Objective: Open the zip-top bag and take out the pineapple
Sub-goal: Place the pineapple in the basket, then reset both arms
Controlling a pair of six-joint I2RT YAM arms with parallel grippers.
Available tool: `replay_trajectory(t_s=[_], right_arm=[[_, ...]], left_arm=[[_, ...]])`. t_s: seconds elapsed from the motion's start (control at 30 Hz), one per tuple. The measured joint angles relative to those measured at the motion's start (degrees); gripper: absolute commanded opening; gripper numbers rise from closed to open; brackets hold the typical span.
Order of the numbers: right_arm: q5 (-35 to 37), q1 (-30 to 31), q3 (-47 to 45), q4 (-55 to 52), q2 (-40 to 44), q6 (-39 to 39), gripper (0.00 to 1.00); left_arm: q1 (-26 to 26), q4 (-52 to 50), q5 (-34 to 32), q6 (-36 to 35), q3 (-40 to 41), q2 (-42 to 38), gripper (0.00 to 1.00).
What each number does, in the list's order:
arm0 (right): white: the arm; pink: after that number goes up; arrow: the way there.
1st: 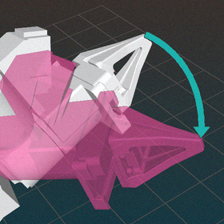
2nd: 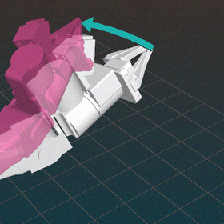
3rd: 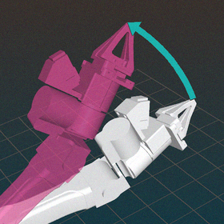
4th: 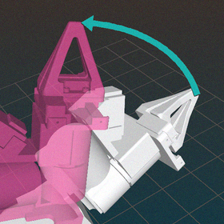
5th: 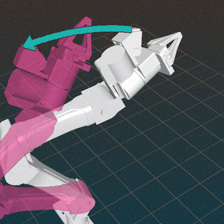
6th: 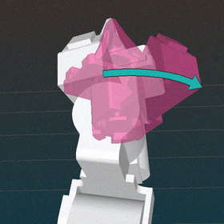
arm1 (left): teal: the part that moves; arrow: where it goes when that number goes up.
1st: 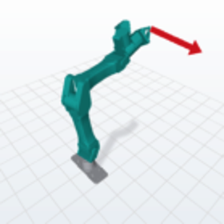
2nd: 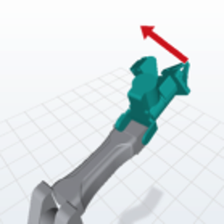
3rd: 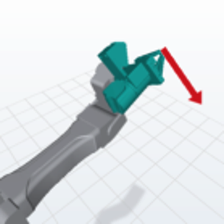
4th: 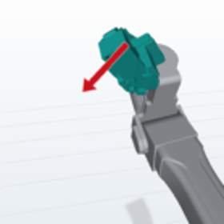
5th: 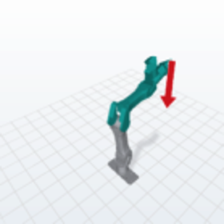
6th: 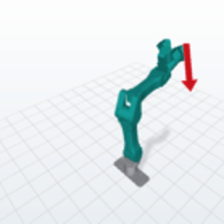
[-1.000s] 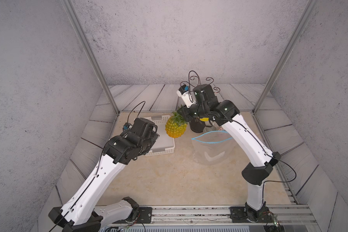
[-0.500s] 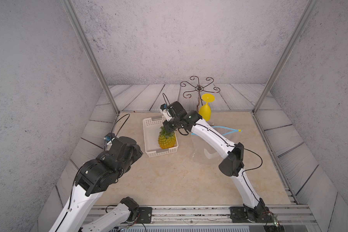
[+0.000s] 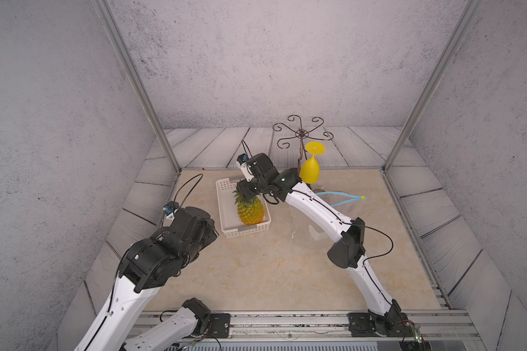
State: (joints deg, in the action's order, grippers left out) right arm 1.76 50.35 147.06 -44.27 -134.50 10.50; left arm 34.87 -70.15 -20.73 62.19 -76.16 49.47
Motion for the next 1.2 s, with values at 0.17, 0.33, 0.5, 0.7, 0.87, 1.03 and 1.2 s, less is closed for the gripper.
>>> replay_trajectory(t_s=[0.17,0.33,0.5,0.7,0.87,1.03,1.2], right_arm=[[4.4,0.2,-3.0,1.5,3.5,-0.3,0.73],[11.5,-0.3,-14.5,3.6,19.3,-2.5,0.92],[18.6,-4.8,-23.5,5.3,41.0,-2.5,0.99],[23.1,-31.5,-41.0,0.3,64.0,8.4,0.99],[21.5,-41.9,-60.9,-4.0,74.6,13.7,0.99],[24.8,-43.2,-76.4,-7.8,76.0,20.4,0.99],[25.6,-46.1,-93.4,-0.2,76.3,21.8,0.99]], left_arm=[[0.0,0.1,-0.4,-1.8,-0.1,0.4,0.95],[0.0,2.4,-0.6,-6.3,-0.2,0.4,0.97],[0.0,6.5,-1.1,-9.5,0.3,0.3,0.97],[0.0,7.3,-3.8,-8.5,0.7,4.3,0.97],[0.0,6.4,-10.5,-5.2,2.6,8.5,0.97],[0.0,10.3,-16.1,-7.8,12.5,5.6,0.97],[-0.6,20.0,-20.7,-16.0,26.4,0.3,0.97]])
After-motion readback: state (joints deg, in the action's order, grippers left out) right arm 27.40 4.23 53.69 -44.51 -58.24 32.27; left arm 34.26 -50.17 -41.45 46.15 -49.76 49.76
